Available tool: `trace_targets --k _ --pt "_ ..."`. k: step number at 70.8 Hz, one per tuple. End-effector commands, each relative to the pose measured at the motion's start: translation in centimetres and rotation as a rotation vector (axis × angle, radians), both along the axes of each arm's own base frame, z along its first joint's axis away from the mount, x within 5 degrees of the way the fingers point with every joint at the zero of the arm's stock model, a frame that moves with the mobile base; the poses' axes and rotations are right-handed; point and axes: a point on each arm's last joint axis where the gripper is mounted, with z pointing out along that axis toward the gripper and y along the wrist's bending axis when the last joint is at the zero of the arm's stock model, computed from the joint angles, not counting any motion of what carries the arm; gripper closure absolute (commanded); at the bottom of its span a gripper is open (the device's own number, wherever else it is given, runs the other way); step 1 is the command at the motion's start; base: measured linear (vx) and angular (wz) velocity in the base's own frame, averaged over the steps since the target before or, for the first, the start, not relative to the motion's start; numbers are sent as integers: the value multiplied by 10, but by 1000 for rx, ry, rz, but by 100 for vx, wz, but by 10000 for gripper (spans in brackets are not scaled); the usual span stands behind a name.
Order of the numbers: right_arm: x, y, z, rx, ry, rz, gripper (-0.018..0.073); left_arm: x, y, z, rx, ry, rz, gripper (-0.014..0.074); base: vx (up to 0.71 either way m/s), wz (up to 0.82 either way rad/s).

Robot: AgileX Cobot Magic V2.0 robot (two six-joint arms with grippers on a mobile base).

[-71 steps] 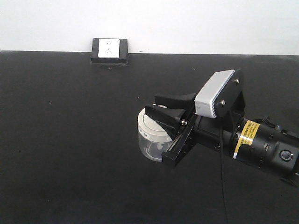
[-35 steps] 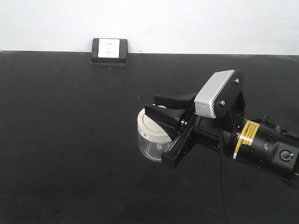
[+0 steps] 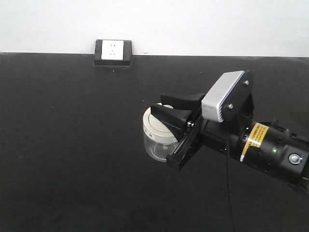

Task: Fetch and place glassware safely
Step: 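Hold the jar in the right gripper above the black bench top, then lower the jar with the right gripper onto the black bench top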

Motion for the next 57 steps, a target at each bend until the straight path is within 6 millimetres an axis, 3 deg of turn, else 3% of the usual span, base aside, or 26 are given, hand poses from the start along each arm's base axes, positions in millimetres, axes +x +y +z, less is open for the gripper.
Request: trace_targets --k 1,19,42,57 --pt "2 3 17 72 -102 27 560 2 -1 14 -14 -85 -6 603 0 0" --pt "20 14 -5 168 -101 63 560 2 -1 14 -14 -85 -6 603 0 0" --pt "62 -16 -39 164 -91 19 560 2 -1 14 -14 -85 -6 603 0 0" --pt "95 -30 -45 153 -131 22 560 2 -1 14 -14 -85 -6 603 0 0"
